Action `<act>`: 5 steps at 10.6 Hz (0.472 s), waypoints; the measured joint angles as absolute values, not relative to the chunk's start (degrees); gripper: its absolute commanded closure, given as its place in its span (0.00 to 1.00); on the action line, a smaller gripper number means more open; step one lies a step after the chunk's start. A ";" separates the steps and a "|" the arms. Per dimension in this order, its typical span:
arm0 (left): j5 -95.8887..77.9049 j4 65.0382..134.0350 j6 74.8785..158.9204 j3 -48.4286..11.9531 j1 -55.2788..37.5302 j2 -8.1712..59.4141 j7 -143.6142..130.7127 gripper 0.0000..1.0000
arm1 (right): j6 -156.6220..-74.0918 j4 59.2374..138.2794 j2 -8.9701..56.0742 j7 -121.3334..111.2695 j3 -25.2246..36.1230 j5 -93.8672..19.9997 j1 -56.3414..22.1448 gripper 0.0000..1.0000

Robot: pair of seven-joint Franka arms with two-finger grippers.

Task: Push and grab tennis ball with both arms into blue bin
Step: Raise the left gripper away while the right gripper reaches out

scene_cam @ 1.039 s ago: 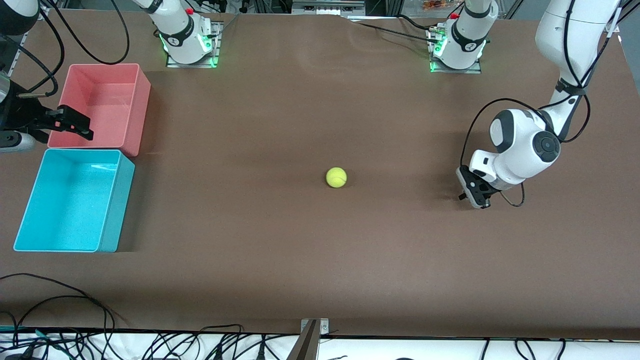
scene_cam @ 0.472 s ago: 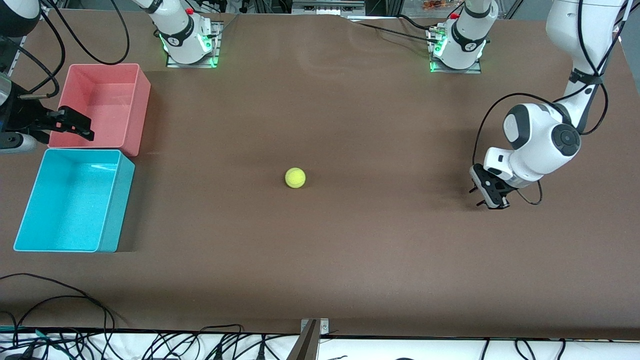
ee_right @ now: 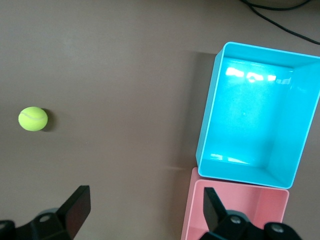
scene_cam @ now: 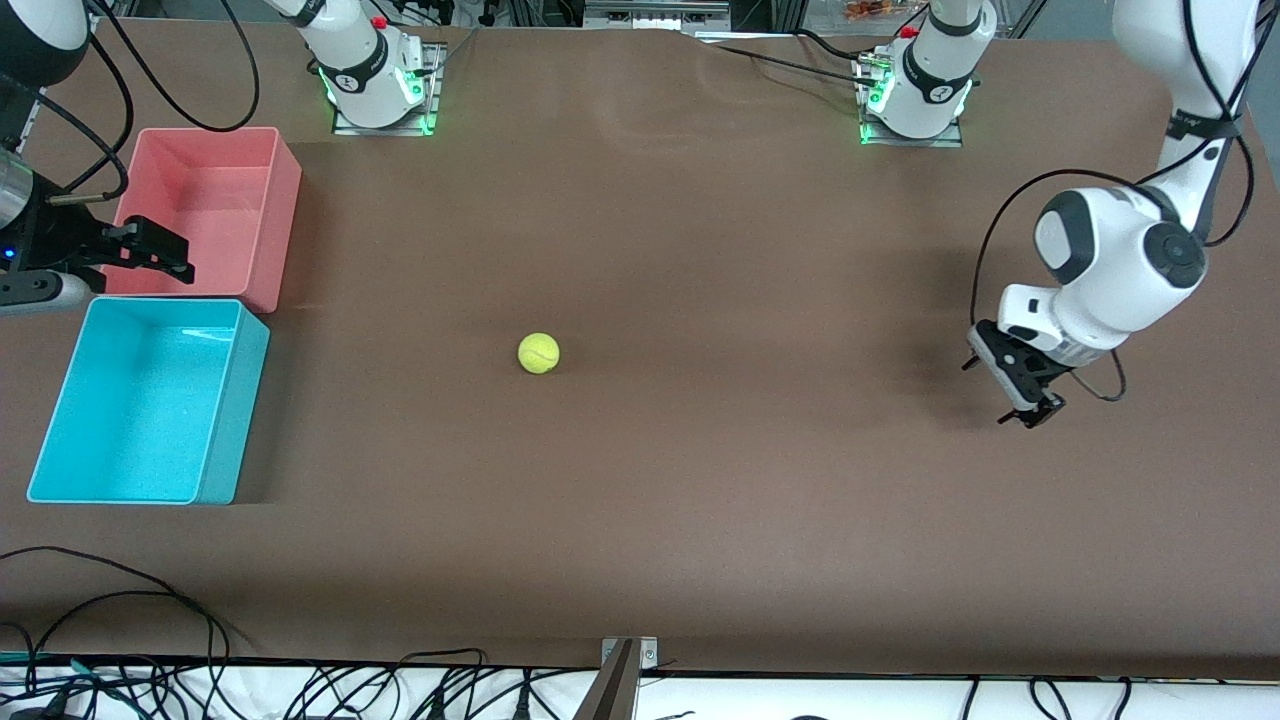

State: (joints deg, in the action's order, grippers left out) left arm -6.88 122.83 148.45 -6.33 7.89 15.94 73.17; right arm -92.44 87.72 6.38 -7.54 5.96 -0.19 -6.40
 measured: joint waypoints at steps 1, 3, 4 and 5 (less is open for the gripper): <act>-6.88 123.04 148.19 -5.99 7.85 14.11 73.18 0.00 | -92.53 87.72 6.63 -7.76 5.95 -0.20 -6.40 0.00; -6.88 123.84 148.11 -5.97 7.37 10.73 73.18 0.00 | -92.89 87.72 6.78 -7.78 5.94 -0.20 -6.41 0.00; -6.88 124.58 148.11 -5.97 7.08 8.59 73.18 0.00 | -92.96 87.72 6.79 -7.78 5.92 -0.20 -6.45 0.00; -6.88 125.29 148.07 -5.97 6.80 6.29 73.18 0.00 | -92.99 87.72 6.79 -7.78 5.89 -0.20 -6.52 0.00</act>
State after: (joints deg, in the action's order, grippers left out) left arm -6.88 125.29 148.07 -5.97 6.80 6.29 73.18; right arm -92.99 87.72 6.79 -7.78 5.89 -0.20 -6.52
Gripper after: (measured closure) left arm 0.000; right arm 0.000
